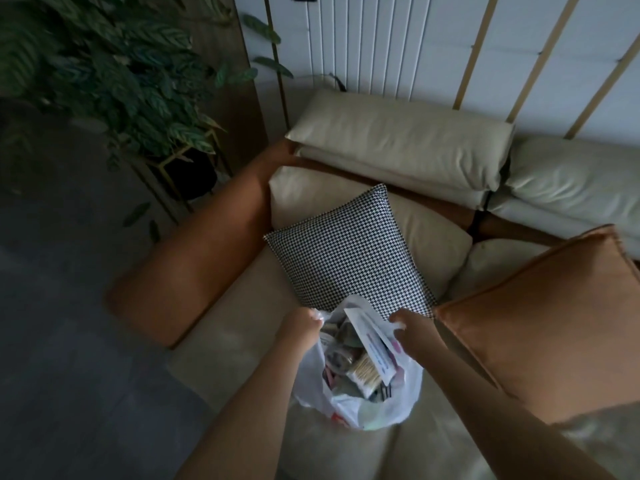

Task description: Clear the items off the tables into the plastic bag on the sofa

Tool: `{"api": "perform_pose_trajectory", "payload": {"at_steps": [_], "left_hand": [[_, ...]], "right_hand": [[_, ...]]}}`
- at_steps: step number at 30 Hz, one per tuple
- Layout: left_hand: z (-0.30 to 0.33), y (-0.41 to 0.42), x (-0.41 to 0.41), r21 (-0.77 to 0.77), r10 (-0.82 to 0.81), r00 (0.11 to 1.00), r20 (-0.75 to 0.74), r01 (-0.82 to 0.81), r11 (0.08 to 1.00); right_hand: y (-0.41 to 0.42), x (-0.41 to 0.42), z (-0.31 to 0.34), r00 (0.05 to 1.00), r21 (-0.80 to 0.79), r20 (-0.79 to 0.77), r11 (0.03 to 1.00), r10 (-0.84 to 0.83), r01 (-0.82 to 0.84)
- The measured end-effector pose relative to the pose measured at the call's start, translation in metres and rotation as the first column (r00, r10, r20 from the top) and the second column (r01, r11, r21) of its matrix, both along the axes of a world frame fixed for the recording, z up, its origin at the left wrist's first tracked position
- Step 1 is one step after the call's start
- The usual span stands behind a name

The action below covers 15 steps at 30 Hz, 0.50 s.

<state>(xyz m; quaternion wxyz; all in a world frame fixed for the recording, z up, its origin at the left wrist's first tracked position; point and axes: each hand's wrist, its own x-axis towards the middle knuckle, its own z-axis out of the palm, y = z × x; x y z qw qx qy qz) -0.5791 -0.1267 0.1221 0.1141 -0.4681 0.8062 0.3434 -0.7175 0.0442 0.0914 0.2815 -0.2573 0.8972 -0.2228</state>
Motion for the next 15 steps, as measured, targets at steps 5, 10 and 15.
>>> {"api": "perform_pose_trajectory", "payload": {"at_steps": [5,10,15], "left_hand": [[0.011,0.005,-0.005,-0.117,-0.110,0.992,0.061,0.116,0.986],[0.046,0.001,-0.013,-0.346,-0.260,0.963,0.064,0.266,0.900],[0.100,-0.017,-0.030,-0.606,-0.394,0.917,0.061,0.348,0.716]], "right_hand": [[-0.013,0.003,0.011,0.984,0.119,-0.074,0.981,0.159,-0.150],[-0.023,-0.002,0.053,0.942,0.173,-0.230,0.963,0.243,-0.206],[-0.043,-0.016,0.124,0.857,0.099,-0.456,0.971,0.239,-0.218]]}}
